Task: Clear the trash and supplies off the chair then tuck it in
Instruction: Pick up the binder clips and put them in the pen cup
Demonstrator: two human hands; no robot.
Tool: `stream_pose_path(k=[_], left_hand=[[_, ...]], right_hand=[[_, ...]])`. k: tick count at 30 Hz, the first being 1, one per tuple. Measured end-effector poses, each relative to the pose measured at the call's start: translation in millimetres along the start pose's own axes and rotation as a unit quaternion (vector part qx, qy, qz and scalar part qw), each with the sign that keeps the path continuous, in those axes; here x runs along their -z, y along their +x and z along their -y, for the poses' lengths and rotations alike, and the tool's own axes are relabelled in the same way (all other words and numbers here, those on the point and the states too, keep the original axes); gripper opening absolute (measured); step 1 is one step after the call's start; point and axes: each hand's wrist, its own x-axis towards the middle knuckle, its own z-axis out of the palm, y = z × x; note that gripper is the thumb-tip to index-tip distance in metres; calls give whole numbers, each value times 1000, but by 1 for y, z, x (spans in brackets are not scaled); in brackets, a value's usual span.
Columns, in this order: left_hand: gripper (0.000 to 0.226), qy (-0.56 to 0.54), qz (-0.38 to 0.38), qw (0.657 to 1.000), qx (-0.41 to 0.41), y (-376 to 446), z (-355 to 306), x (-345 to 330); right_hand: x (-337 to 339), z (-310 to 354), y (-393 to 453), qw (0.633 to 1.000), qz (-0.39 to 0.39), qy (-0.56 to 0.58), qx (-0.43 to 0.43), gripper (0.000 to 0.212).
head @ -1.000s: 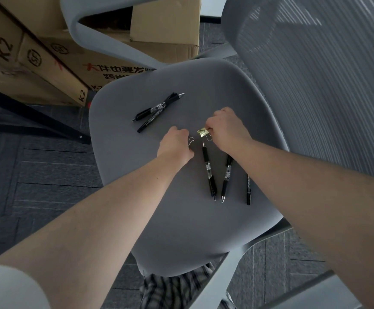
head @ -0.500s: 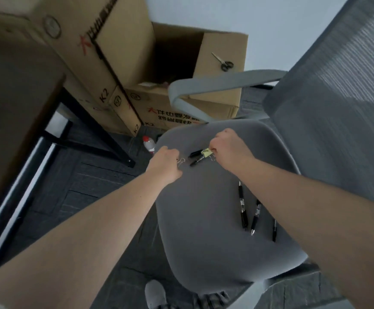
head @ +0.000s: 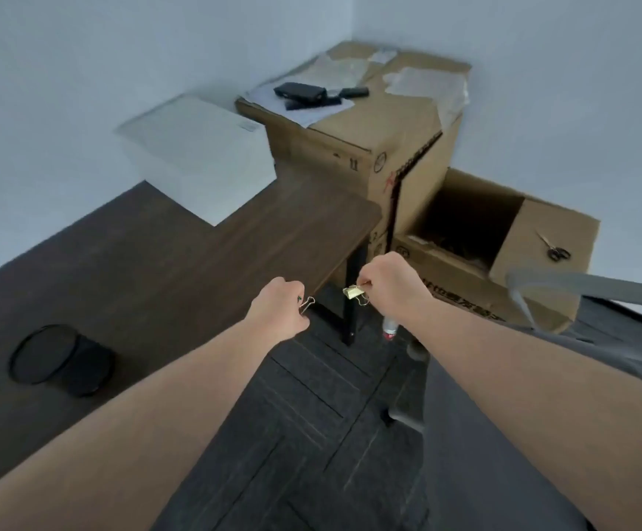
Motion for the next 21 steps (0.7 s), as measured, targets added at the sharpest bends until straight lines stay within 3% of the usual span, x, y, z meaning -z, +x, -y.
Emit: stream_pose_path(k=[11, 16, 21], left_hand=[[14, -7, -56, 982, 180, -89, 265, 126], [14, -60, -65, 970, 228, -108, 315, 127], [16, -103, -48, 964, 239, -108, 329, 115]], right_hand=[[-50, 297, 96, 985, 21, 29, 168, 22], [-78, 371, 112, 973, 71, 9, 220, 26], [-98, 396, 121, 965, 117, -25, 233, 22]])
